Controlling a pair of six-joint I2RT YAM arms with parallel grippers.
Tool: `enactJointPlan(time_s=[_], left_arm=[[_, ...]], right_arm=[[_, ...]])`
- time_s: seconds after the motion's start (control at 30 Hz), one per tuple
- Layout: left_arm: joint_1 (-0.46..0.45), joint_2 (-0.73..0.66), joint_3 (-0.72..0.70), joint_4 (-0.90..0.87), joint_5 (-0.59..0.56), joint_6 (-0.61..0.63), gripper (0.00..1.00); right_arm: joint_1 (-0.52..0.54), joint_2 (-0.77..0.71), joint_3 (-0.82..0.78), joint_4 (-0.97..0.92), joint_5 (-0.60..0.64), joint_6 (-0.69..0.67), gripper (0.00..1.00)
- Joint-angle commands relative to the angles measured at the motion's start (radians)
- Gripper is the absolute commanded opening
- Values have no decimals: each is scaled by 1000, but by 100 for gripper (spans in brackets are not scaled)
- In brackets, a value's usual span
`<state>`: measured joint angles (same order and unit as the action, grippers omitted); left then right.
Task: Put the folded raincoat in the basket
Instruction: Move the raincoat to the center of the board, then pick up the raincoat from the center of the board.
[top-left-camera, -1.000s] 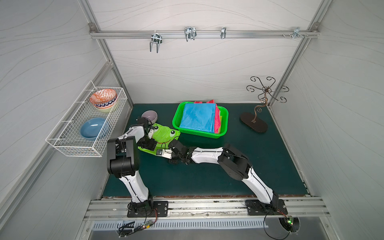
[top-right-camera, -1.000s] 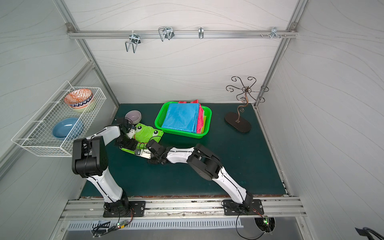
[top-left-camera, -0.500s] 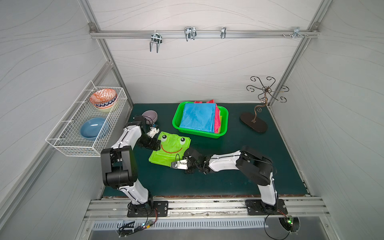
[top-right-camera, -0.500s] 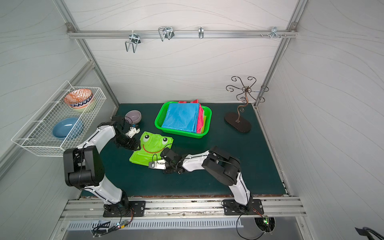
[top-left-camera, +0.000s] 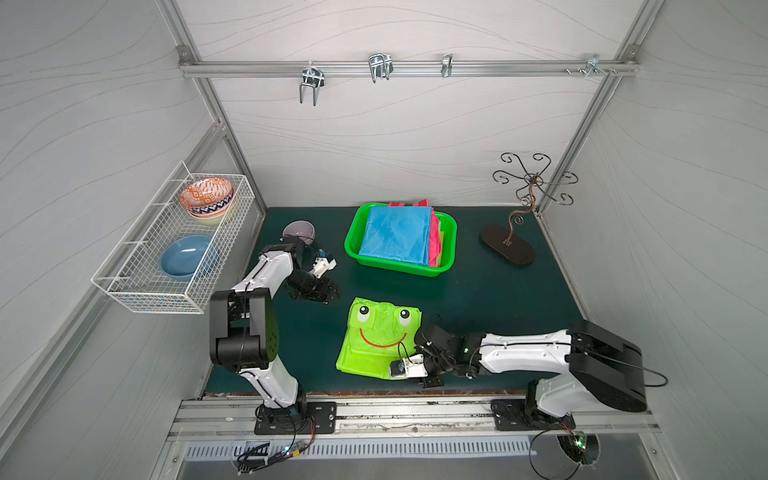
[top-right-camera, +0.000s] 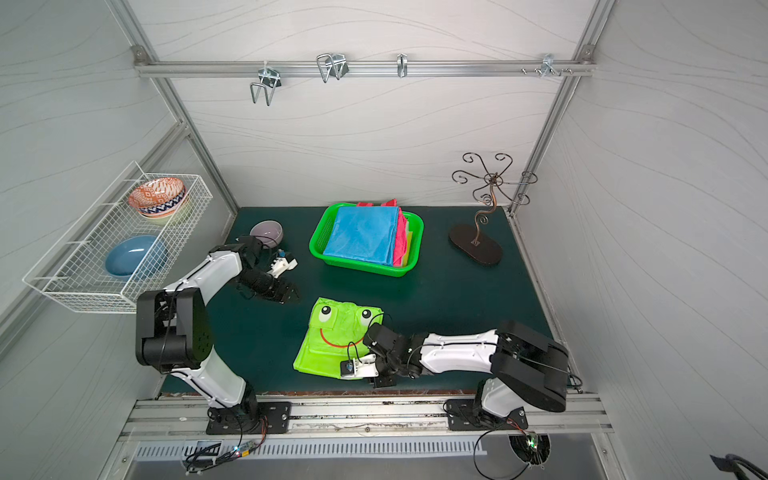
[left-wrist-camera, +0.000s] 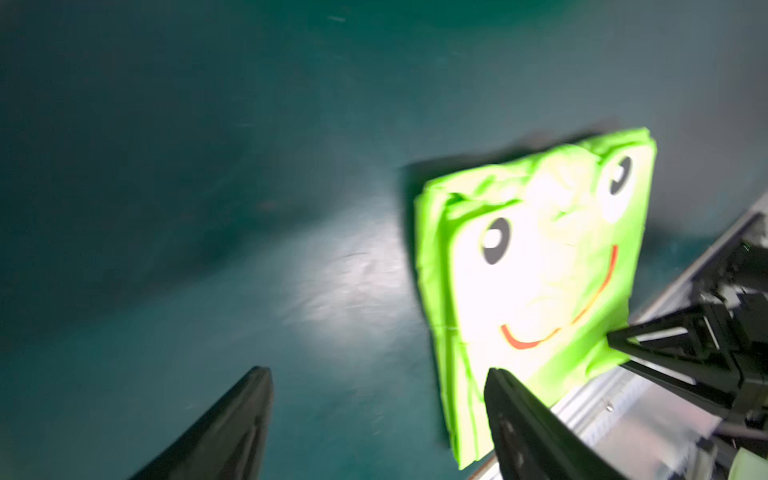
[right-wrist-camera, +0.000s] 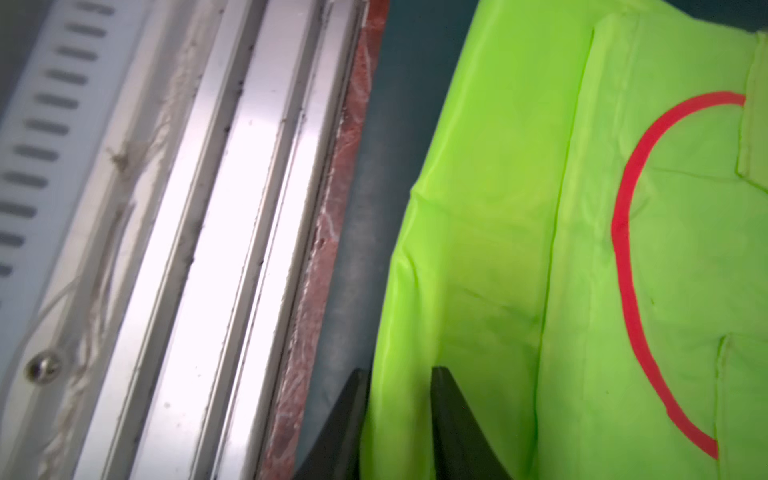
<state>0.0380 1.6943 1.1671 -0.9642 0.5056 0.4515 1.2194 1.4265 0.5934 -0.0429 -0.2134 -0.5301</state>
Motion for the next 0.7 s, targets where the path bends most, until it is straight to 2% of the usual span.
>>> enactJointPlan(time_s=[0.0,0.13,0.2,0.23,0.3,0.4,0.53,0.6,0.67], left_arm=[[-72,18,-20,-20,95,-17,85],[-141,36,-51,-57,84,21,85],[-153,39,-73,-51,50,45,85],[-153,43,-77,-46,25,49,85],[-153,59,-70,-53,-13,60,85],[-164,81,-66,-77,19,91,86],[-221,127,-77,-72,14,93,85],[-236,164,-64,-92,20,85,83],[-235,180,-63,-98,28,99,81]], right_arm=[[-25,-93,-35,-26,-13,133,44],[-109,-234,-46,-26,5,305,66],[-173,-284,-53,-29,23,451,83],[-211,-292,-52,-37,16,513,85],[-317,-274,-30,-74,-78,633,84],[-412,-207,-1,-84,-175,816,81],[-449,-80,43,-97,-318,920,77],[-499,-9,94,-168,-403,970,73],[-552,46,99,-155,-514,1057,68]])
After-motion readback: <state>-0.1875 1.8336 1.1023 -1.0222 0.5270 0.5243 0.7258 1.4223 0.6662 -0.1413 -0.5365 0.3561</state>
